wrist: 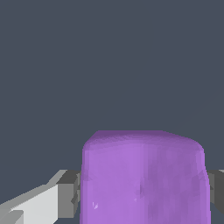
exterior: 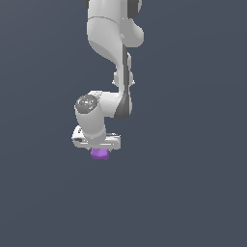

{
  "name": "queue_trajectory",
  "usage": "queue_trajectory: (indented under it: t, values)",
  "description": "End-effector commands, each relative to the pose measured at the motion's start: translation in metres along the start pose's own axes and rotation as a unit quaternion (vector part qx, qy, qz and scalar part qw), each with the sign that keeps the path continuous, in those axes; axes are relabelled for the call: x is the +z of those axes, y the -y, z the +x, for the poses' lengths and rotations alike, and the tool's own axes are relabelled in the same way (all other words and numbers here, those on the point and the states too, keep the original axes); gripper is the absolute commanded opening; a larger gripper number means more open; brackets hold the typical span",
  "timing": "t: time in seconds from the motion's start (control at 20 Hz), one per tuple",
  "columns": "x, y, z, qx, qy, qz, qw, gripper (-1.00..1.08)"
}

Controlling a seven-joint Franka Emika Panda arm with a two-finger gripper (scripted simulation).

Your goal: Pick up the object and move it to a goal position.

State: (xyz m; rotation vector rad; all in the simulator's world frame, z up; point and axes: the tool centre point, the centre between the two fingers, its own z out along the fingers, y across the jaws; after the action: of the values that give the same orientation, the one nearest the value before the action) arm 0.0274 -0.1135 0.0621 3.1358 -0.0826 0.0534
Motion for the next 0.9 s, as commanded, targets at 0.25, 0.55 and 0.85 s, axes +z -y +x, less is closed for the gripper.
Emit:
queue_trajectory:
  t: [0.25,0.55,0.85]
  values:
    - [0.020,0.000,-0.012,0.001,0.017,0.002,0.9998,-1.00]
    - [-0.002,0.002,-0.001,0.000,0.000,0.000,1.0000,-1.00]
    - [-0.017,0.013,-0.006,0.000,0.001,0.000,1.0000,-1.00]
